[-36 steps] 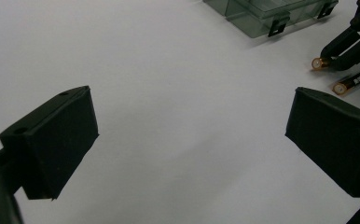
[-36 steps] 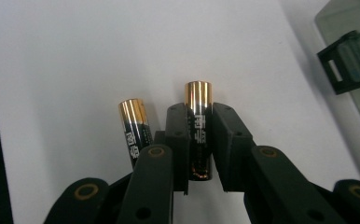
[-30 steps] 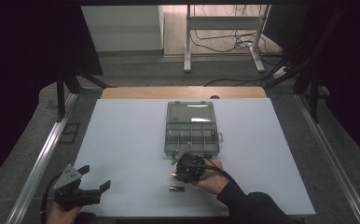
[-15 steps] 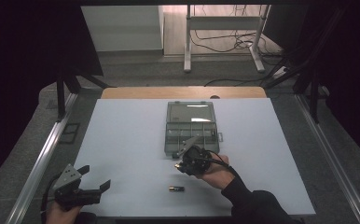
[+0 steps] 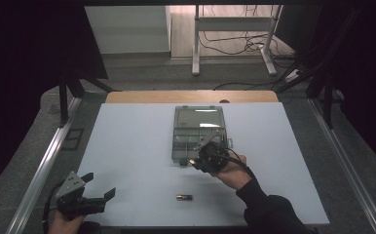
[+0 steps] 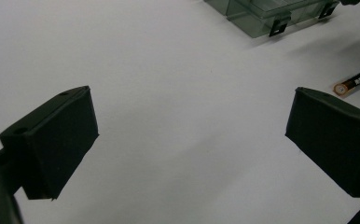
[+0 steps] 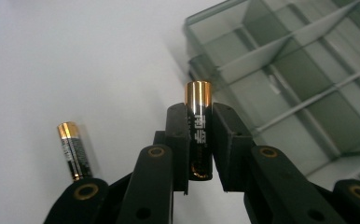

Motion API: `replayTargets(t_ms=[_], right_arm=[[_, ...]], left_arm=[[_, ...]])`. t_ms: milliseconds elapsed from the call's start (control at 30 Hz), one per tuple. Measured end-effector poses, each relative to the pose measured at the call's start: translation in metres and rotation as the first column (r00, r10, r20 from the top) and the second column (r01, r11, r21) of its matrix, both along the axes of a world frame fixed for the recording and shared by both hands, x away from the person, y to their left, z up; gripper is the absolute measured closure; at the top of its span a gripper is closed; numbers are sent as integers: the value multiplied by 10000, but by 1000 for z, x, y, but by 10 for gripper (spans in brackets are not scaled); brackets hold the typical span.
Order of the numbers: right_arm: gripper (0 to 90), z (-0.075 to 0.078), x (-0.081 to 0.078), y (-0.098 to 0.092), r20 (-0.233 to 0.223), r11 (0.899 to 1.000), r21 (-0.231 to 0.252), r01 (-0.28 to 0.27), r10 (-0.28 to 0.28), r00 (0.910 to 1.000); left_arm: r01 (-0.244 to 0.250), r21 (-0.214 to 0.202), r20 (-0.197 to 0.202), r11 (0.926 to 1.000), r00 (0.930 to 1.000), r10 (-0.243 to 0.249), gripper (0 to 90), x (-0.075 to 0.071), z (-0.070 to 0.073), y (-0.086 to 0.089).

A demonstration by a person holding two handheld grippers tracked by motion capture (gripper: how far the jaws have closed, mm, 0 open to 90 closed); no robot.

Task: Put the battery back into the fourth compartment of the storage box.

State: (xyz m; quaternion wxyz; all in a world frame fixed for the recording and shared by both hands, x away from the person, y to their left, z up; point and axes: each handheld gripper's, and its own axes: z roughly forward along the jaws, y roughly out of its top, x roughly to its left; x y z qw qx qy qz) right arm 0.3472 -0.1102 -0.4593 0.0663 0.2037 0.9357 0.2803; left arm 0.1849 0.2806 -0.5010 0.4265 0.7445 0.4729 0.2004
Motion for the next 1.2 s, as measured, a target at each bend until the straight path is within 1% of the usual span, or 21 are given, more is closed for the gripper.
replayTargets(t_ms=[300, 367, 667, 733, 967, 1200], right_arm=[[763, 6, 13, -8, 136, 9989, 116, 463, -464, 9988], [763, 7, 17, -10, 172, 9981, 183, 581, -584, 9981], [764, 10, 33, -20, 228, 9942, 186, 1061, -1066, 9940], [763, 11, 36, -23, 241, 9921, 199, 1238, -1242, 9920], [763, 12, 49, -28, 360, 9880, 226, 1529, -1537, 9875], [763, 12, 65, -36, 420, 9785, 274, 2043, -2054, 9778]], left_arm=[[-13, -18, -9, 10000, 10000, 13, 26, 0, 0, 0], [-15, -15, -11, 10000, 10000, 15, 26, 0, 0, 0], [-21, -34, -18, 10000, 10000, 21, 26, 0, 0, 0], [-21, -38, -16, 10000, 10000, 21, 26, 0, 0, 0], [-18, -48, -21, 10000, 10000, 18, 26, 0, 0, 1], [-36, -83, -28, 10000, 10000, 36, 26, 0, 0, 1]])
